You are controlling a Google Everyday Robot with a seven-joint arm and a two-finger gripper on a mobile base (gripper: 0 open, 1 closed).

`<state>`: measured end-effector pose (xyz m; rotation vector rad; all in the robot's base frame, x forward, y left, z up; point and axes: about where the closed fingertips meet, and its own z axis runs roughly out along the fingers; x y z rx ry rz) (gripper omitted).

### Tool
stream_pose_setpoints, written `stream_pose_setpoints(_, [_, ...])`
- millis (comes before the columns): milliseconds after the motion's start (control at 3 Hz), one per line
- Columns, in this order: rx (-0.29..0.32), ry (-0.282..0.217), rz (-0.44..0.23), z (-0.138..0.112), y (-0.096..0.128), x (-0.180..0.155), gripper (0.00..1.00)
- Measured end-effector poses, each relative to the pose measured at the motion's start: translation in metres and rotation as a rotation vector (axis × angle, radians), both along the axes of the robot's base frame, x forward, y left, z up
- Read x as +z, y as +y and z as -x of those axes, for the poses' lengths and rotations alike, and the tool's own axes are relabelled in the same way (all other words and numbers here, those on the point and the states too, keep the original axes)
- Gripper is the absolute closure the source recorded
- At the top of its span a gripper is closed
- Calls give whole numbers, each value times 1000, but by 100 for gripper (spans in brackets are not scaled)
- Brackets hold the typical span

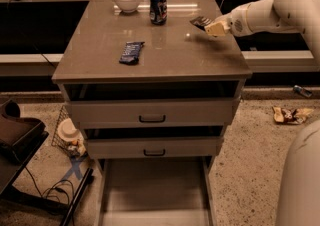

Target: Pick rxbar chocolate from bottom drawer and place on counter

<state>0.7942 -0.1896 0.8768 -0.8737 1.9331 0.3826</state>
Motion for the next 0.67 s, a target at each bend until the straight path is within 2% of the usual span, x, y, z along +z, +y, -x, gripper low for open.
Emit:
stream_pose_setpoints(333, [4, 3, -1, -1, 3, -2, 59])
stream_pose_setpoints(667, [10, 8, -2, -2, 7, -6, 27])
